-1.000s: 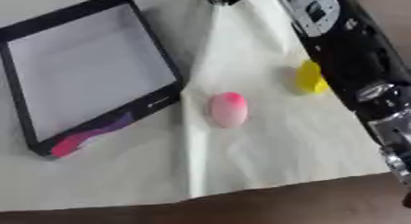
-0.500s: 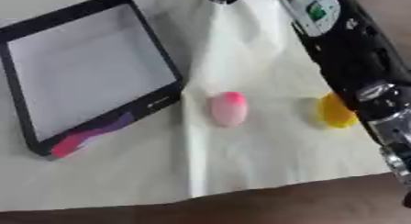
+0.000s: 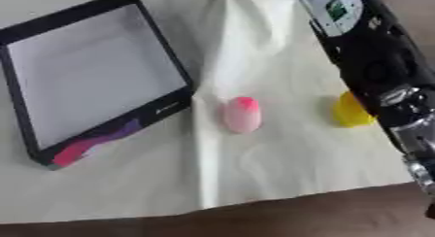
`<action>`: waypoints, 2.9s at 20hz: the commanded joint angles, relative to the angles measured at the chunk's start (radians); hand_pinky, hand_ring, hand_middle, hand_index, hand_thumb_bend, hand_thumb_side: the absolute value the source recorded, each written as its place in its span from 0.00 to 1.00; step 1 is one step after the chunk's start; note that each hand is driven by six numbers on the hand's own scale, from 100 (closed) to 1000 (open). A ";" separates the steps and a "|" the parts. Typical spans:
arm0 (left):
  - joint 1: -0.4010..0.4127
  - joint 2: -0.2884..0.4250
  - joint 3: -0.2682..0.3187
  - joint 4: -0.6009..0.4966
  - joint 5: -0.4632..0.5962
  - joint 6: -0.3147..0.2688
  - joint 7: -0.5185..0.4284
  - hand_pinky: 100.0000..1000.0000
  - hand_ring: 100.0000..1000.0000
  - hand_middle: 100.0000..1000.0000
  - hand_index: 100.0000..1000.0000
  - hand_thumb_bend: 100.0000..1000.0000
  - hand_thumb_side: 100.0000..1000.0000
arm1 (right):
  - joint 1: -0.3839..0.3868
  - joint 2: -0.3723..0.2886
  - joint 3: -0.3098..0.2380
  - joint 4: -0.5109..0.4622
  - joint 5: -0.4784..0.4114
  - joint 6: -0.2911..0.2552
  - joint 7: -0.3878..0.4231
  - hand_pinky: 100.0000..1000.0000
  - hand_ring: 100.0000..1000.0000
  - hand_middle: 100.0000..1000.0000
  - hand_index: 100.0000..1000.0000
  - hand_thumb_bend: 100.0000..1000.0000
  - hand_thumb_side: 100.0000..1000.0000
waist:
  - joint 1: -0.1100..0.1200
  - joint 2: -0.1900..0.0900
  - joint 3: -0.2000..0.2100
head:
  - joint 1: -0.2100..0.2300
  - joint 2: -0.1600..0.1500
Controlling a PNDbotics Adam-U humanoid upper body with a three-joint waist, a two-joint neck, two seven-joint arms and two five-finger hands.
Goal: Pick up objects on the table and place them in the box.
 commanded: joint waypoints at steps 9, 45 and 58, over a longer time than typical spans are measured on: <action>-0.040 0.125 0.063 -0.082 -0.053 -0.017 0.029 0.71 0.58 0.77 0.82 0.28 0.46 | -0.054 0.052 0.058 -0.258 0.067 -0.031 0.025 0.77 0.57 0.52 0.60 0.10 0.00 | 0.019 -0.125 0.011 | -0.012 0.014; -0.133 0.206 0.041 -0.096 -0.023 0.009 -0.005 0.71 0.57 0.77 0.82 0.30 0.45 | 0.061 0.331 0.227 -0.051 0.390 -0.221 0.221 0.86 0.81 0.81 0.87 0.38 0.28 | -0.007 -0.083 0.084 | -0.111 0.014; -0.123 0.209 0.043 -0.091 -0.027 0.009 -0.002 0.71 0.57 0.77 0.82 0.30 0.44 | 0.041 0.241 0.135 -0.230 0.215 -0.137 0.137 0.88 0.81 0.82 0.89 0.30 0.30 | 0.005 -0.093 0.060 | -0.089 0.014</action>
